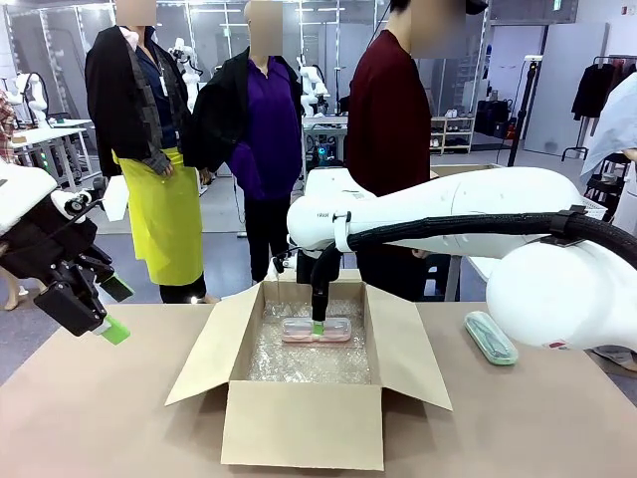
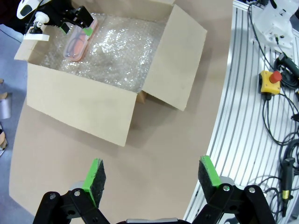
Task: Pack the glasses set securely to prepare it for shipping.
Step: Put the Glasses case from the right side of the table into the Package Box.
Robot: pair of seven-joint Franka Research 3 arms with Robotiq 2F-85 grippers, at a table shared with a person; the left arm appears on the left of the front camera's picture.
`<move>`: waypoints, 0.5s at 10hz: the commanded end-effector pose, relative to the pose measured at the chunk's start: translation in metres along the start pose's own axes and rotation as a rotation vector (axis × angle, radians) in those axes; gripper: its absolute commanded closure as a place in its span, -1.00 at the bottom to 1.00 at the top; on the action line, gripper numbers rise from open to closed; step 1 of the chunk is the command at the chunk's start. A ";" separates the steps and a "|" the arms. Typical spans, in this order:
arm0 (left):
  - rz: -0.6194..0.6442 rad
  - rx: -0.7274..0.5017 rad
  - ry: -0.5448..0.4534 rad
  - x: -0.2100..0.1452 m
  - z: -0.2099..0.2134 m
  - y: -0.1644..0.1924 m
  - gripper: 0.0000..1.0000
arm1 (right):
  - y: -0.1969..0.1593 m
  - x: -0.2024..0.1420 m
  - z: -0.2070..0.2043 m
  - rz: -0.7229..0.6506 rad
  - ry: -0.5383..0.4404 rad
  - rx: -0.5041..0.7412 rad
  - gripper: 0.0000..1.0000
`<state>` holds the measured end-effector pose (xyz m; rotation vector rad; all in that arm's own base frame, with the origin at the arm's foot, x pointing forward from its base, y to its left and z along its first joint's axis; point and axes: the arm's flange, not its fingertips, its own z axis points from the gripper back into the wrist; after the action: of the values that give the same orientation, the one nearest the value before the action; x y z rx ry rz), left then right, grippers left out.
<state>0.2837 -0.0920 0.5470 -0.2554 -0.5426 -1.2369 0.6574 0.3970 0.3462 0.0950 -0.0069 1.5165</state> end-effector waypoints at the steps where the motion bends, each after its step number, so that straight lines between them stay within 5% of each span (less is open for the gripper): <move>1: -0.018 0.001 0.001 -0.002 0.001 0.001 -1.00 | 0.017 0.001 0.029 -0.069 0.000 -0.019 -1.00; 5: -0.018 0.001 0.001 -0.002 0.001 0.001 -1.00 | 0.080 -0.023 0.105 -0.268 0.001 -0.121 -1.00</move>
<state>0.2838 -0.0918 0.5470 -0.2550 -0.5425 -1.2364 0.6196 0.3900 0.4598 0.0268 -0.0906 1.3156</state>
